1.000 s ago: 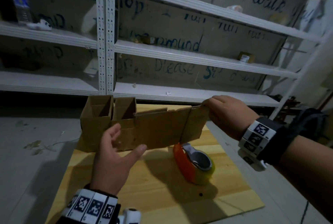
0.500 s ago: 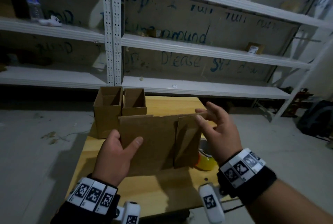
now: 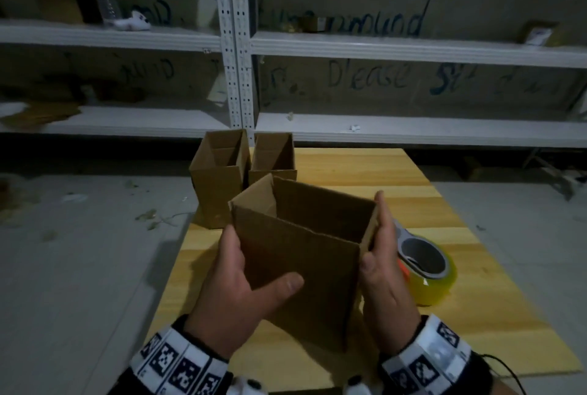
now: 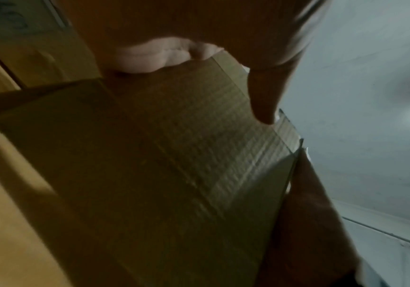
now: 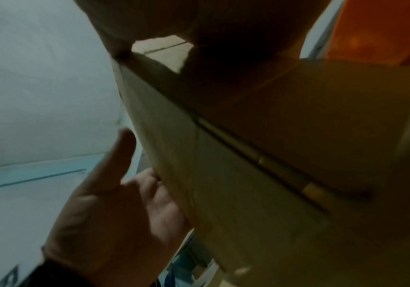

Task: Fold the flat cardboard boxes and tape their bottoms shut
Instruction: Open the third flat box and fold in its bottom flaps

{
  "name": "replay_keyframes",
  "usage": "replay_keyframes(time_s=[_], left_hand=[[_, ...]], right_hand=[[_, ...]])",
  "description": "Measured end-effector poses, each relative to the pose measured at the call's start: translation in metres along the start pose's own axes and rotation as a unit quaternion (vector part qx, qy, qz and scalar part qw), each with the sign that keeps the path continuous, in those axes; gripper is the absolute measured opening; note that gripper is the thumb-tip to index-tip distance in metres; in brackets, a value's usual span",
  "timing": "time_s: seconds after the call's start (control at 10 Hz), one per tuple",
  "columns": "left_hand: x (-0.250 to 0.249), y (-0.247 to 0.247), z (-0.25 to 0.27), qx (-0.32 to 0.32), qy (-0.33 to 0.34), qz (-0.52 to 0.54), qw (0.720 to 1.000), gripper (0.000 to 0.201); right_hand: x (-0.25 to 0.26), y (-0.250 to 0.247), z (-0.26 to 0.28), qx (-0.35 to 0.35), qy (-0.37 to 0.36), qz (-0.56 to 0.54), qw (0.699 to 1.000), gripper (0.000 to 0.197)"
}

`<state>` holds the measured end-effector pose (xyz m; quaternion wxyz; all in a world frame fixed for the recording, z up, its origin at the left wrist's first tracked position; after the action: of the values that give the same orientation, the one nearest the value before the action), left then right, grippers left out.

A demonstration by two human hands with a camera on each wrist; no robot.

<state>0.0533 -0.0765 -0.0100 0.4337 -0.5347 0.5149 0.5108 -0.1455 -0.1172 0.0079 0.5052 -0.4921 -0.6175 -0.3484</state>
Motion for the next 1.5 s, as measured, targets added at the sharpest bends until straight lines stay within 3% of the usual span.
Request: replay_keyframes(time_s=[0.1, 0.2, 0.3, 0.4, 0.5, 0.6, 0.7, 0.8, 0.9, 1.0, 1.1, 1.2, 1.5], left_hand=[[-0.002, 0.012, 0.001, 0.031, 0.006, 0.036, 0.999, 0.110], [-0.008, 0.012, -0.002, 0.015, 0.033, 0.021, 0.999, 0.112], [-0.009, 0.002, -0.004, -0.025, 0.053, -0.022, 0.998, 0.104], [0.009, -0.025, -0.005, -0.128, -0.010, -0.011, 0.992, 0.097], [0.009, -0.027, -0.007, -0.148, -0.017, 0.059, 0.987, 0.064], [-0.004, -0.011, -0.011, -0.122, -0.030, 0.171, 0.977, 0.035], [-0.014, 0.001, -0.011, -0.079, -0.027, 0.217, 0.973, 0.037], [-0.023, -0.001, -0.010, -0.072, 0.000, 0.194, 0.978, 0.035], [-0.029, -0.005, -0.008, -0.071, 0.029, 0.117, 0.990, 0.039], [-0.045, -0.012, 0.000, -0.092, 0.141, -0.045, 0.985, 0.037], [-0.055, -0.012, 0.008, -0.091, 0.218, -0.156, 0.959, 0.037], [-0.061, -0.011, 0.011, -0.087, 0.267, -0.224, 0.933, 0.058], [-0.062, -0.006, 0.011, -0.079, 0.276, -0.219, 0.932, 0.053]], right_hand=[[-0.001, 0.014, -0.003, 0.038, 0.008, 0.013, 0.999, 0.106], [-0.010, 0.017, -0.010, 0.072, -0.019, 0.064, 0.995, 0.106], [-0.015, 0.000, -0.009, 0.045, -0.019, 0.082, 0.995, 0.113], [-0.001, -0.007, -0.005, 0.012, 0.004, 0.080, 0.997, 0.083], [0.009, -0.016, 0.003, -0.006, 0.005, 0.073, 0.997, 0.063], [0.011, -0.019, 0.001, -0.016, 0.015, 0.074, 0.997, 0.045], [0.006, -0.020, 0.005, -0.014, 0.036, 0.116, 0.992, 0.046], [0.006, -0.014, 0.012, 0.012, 0.014, 0.171, 0.985, 0.040], [0.004, -0.020, 0.011, 0.006, 0.018, 0.173, 0.985, 0.072], [0.010, -0.021, 0.009, 0.016, -0.012, 0.217, 0.976, 0.079], [0.010, -0.024, 0.006, 0.006, -0.022, 0.219, 0.975, 0.078], [0.008, -0.026, 0.003, 0.004, -0.016, 0.234, 0.972, 0.075], [0.010, -0.025, 0.001, 0.021, -0.022, 0.220, 0.975, 0.077]])
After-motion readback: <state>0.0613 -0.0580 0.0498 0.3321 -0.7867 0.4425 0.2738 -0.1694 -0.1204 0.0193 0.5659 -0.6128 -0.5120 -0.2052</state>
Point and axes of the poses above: each hand's wrist, its own z-axis away from the middle knuckle, its own y-axis out of the palm, x = y × z, the point moved 9 cm from there along -z, towards the middle knuckle, and after that the axes turned 1 degree about -y, right-handed, at the moved point
